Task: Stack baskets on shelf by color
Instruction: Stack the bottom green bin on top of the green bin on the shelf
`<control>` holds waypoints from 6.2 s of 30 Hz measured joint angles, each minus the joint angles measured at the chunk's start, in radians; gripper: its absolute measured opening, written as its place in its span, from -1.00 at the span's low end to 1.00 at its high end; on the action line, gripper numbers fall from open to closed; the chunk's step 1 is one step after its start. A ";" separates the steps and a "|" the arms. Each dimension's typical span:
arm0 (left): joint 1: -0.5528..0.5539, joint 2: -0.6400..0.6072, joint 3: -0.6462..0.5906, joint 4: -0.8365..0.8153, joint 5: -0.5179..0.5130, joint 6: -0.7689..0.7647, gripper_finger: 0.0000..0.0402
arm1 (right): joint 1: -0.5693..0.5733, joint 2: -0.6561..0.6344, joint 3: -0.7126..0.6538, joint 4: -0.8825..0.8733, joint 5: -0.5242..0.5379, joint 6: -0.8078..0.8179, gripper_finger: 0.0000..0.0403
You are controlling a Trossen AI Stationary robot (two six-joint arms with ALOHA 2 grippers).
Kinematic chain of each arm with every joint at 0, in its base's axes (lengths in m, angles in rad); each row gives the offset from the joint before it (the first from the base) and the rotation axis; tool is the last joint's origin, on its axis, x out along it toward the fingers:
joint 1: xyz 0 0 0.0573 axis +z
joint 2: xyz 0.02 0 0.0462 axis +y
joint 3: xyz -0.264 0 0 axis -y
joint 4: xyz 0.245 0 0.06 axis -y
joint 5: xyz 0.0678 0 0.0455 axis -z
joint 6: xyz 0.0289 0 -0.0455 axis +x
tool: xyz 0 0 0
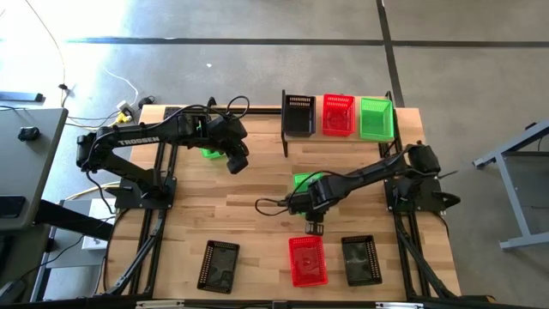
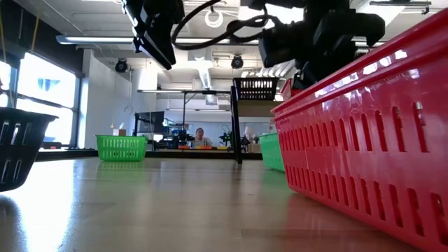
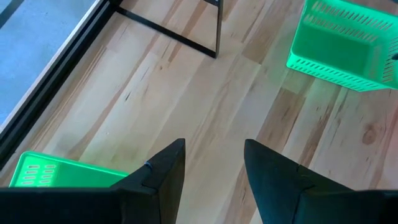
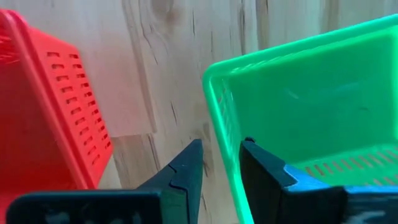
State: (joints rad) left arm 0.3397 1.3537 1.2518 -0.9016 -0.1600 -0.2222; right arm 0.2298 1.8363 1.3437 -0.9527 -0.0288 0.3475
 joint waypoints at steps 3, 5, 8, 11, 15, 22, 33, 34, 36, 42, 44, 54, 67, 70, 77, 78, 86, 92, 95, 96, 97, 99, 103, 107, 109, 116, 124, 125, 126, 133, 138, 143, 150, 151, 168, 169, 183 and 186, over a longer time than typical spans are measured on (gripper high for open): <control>0.000 0.000 0.000 0.000 0.000 0.000 -0.22 | 0.000 0.019 0.000 -0.004 -0.001 0.014 -0.55; 0.000 0.000 0.000 0.000 0.000 0.000 -0.22 | 0.000 0.032 0.000 -0.008 -0.001 0.014 -0.55; 0.000 0.000 0.000 0.000 0.000 0.000 -0.22 | 0.000 0.050 0.000 -0.009 -0.003 0.017 -0.55; 0.000 0.000 0.000 0.000 0.000 0.000 -0.22 | 0.000 0.062 0.000 -0.020 0.006 0.042 -0.57; 0.000 0.000 0.000 0.000 0.000 -0.001 -0.22 | 0.000 0.062 0.000 -0.030 0.032 0.048 -0.75; 0.000 0.000 0.000 0.000 0.000 0.009 -0.22 | 0.001 0.060 0.000 -0.034 0.011 0.036 -0.95; 0.000 0.000 0.000 0.000 0.000 0.009 -0.22 | 0.078 0.051 0.092 -0.059 0.008 0.073 -0.99; 0.000 0.000 0.000 0.000 0.000 0.009 -0.22 | 0.086 0.051 0.100 -0.061 0.015 0.082 -0.99; 0.000 0.000 0.000 0.000 0.000 0.009 -0.22 | 0.100 0.046 0.109 -0.068 0.036 0.100 -1.00; 0.000 0.000 0.000 0.000 0.000 0.009 -0.22 | 0.129 -0.021 0.094 -0.080 0.103 0.157 -1.00; 0.000 0.000 0.000 0.000 0.000 0.009 -0.22 | 0.134 -0.051 0.094 -0.096 0.141 0.173 -1.00; 0.000 0.000 0.000 0.001 0.001 0.009 -0.22 | 0.129 -0.229 0.093 -0.221 0.276 0.170 -1.00; 0.000 0.000 0.000 0.000 0.001 0.009 -0.22 | 0.078 -0.511 0.093 -0.339 0.409 0.091 -1.00; 0.000 0.000 0.000 0.001 0.001 0.009 -0.22 | 0.053 -0.568 0.093 -0.339 0.434 0.043 -1.00; 0.000 0.000 0.000 0.001 0.001 0.008 -0.22 | -0.026 -0.688 0.094 -0.351 0.501 -0.095 -1.00; 0.000 0.000 0.000 0.001 0.001 0.008 -0.22 | -0.039 -0.703 0.094 -0.352 0.514 -0.121 -1.00; 0.000 0.000 0.000 0.001 0.001 0.006 -0.22 | -0.165 -0.778 0.095 -0.459 0.541 -0.367 -1.00; 0.000 0.000 0.000 0.001 0.000 0.006 -0.22 | -0.283 -0.770 0.095 -0.621 0.530 -0.440 -1.00; 0.000 0.000 0.000 0.001 0.000 0.006 -0.22 | -0.340 -0.770 0.095 -0.609 0.530 -0.544 -1.00; 0.000 0.000 0.000 0.001 0.000 0.003 -0.22 | -0.360 -0.769 0.095 -0.609 0.534 -0.571 -1.00; 0.000 0.000 0.000 0.001 0.000 -0.005 -0.22 | -0.382 -0.765 0.095 -0.612 0.534 -0.594 -1.00; 0.000 0.000 0.000 0.001 0.000 -0.011 -0.22 | -0.423 -0.760 0.095 -0.616 0.532 -0.618 -1.00; 0.000 0.000 0.000 0.001 0.000 -0.011 -0.22 | -0.491 -0.756 0.095 -0.617 0.525 -0.619 -1.00; 0.000 0.000 0.000 0.001 0.000 -0.011 -0.22 | -0.549 -0.743 0.095 -0.618 0.485 -0.620 -1.00; 0.000 0.000 0.000 0.002 0.000 -0.011 -0.22 | -0.575 -0.732 0.095 -0.618 0.479 -0.637 -1.00; 0.000 0.000 0.000 0.002 -0.005 -0.011 -0.22 | -0.655 -0.674 0.095 -0.618 0.407 -0.663 -1.00; 0.000 0.000 0.000 0.002 -0.008 -0.010 -0.22 | -0.698 -0.636 0.095 -0.618 0.403 -0.681 -1.00; 0.000 0.000 0.000 0.002 -0.008 -0.010 -0.22 | -0.701 -0.636 0.095 -0.618 0.401 -0.685 -1.00; 0.000 0.000 0.000 0.002 -0.008 -0.010 -0.22 | -0.704 -0.636 0.095 -0.618 0.395 -0.687 -1.00; 0.000 0.000 0.000 0.002 -0.007 -0.010 -0.22 | -0.733 -0.636 0.095 -0.618 0.395 -0.734 -1.00; 0.000 0.000 0.000 0.002 -0.008 -0.010 -0.22 | -0.750 -0.638 0.095 -0.618 0.387 -0.760 -1.00; 0.000 0.000 0.000 0.002 -0.007 -0.010 -0.22 | -0.750 -0.648 0.094 -0.618 0.375 -0.800 -1.00; 0.000 0.000 0.000 0.003 -0.007 -0.010 -0.22 | -0.750 -0.649 0.094 -0.618 0.338 -0.827 -1.00; 0.000 0.000 0.000 0.003 -0.007 -0.010 -0.22 | -0.750 -0.649 0.094 -0.618 0.330 -0.826 -1.00; 0.000 0.000 0.000 0.002 -0.006 0.000 -0.22 | -0.795 -0.695 0.093 -0.618 0.366 -0.793 -1.00; 0.000 0.000 0.000 0.002 -0.006 0.003 -0.22 | -0.798 -0.707 0.093 -0.619 0.352 -0.793 -1.00; 0.000 0.000 0.000 0.004 -0.007 0.008 -0.22 | -0.798 -0.768 -0.027 -0.620 0.336 -0.798 -1.00; 0.000 0.000 0.000 0.005 -0.007 0.008 -0.22 | -0.798 -0.761 -0.055 -0.619 0.356 -0.794 -1.00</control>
State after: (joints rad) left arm 0.3400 1.3533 1.2518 -0.8964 -0.1673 -0.2138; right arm -0.5686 1.0751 1.2887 -1.5713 0.3277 -0.4461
